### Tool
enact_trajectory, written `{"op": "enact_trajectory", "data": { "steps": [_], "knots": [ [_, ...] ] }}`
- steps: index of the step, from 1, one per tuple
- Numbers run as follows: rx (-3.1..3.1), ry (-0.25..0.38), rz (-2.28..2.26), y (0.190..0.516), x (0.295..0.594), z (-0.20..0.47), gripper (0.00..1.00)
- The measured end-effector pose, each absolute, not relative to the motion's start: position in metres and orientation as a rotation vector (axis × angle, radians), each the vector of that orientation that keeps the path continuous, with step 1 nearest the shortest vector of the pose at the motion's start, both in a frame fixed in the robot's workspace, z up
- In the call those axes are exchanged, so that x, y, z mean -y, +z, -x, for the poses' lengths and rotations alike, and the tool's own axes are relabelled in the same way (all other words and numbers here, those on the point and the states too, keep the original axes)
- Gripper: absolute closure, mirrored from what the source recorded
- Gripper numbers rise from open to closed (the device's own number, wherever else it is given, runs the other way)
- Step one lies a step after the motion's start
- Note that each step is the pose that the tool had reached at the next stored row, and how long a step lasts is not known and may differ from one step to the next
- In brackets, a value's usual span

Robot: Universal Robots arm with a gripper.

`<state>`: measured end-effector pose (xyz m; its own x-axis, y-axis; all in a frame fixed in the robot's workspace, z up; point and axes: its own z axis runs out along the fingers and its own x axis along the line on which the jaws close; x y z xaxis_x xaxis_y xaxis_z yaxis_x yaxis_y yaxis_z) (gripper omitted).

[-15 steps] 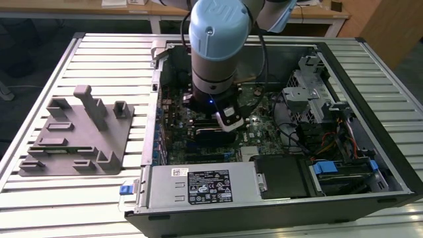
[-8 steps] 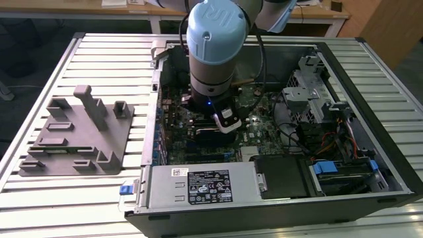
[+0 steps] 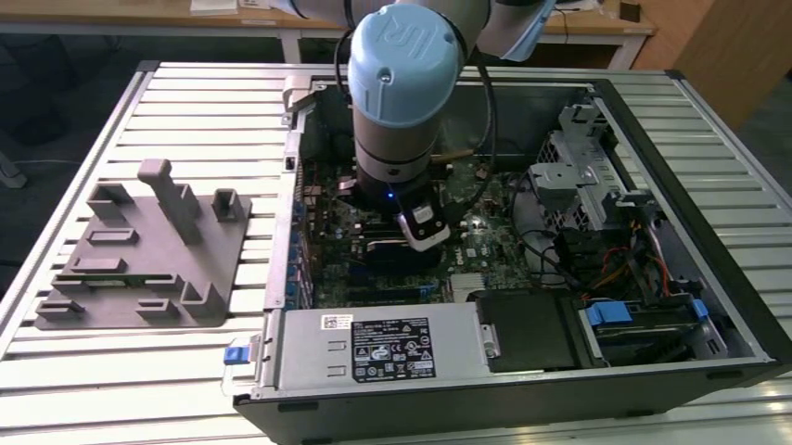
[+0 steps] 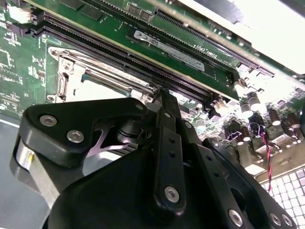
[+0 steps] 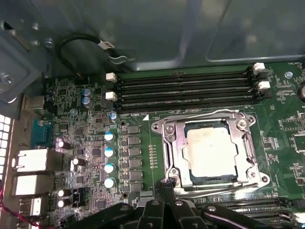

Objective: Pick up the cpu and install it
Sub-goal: 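Install the second cpu locking lever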

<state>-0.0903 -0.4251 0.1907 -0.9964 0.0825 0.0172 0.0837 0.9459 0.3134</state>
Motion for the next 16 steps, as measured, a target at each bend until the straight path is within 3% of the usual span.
{"op": "enact_trajectory", "data": {
  "steps": [16],
  "knots": [
    [3.093, -0.508, 0.132, 0.187, 0.4252, 0.0904, 0.89]
  ]
}}
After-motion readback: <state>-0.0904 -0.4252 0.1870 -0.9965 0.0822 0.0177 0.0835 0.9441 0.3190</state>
